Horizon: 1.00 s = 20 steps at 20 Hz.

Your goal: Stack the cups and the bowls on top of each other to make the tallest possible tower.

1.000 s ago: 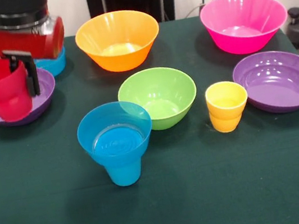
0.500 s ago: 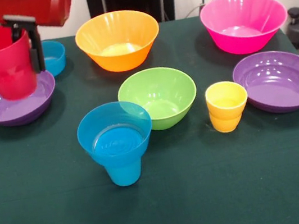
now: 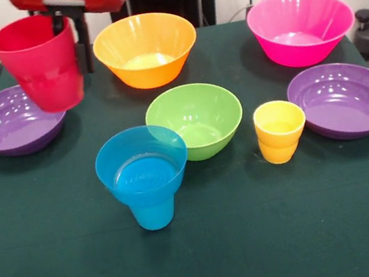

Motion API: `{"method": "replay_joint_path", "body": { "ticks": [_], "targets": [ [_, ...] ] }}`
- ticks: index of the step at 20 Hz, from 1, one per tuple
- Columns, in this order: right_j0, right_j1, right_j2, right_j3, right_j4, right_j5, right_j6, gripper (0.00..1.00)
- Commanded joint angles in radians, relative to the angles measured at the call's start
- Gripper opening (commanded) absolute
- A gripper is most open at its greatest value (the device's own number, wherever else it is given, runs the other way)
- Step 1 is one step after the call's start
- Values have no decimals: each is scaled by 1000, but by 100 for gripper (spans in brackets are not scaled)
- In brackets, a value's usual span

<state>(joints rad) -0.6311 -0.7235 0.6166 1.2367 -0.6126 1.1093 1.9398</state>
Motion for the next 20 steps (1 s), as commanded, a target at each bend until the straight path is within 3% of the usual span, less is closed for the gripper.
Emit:
{"method": "replay_joint_path", "body": {
  "ticks": [1, 12, 20],
  "targets": [
    [59, 32, -60, 94, 14, 29, 13, 0],
    [85, 60, -97, 127, 41, -44, 75, 0],
    [119, 123, -121, 72, 43, -61, 87, 0]
  ]
}}
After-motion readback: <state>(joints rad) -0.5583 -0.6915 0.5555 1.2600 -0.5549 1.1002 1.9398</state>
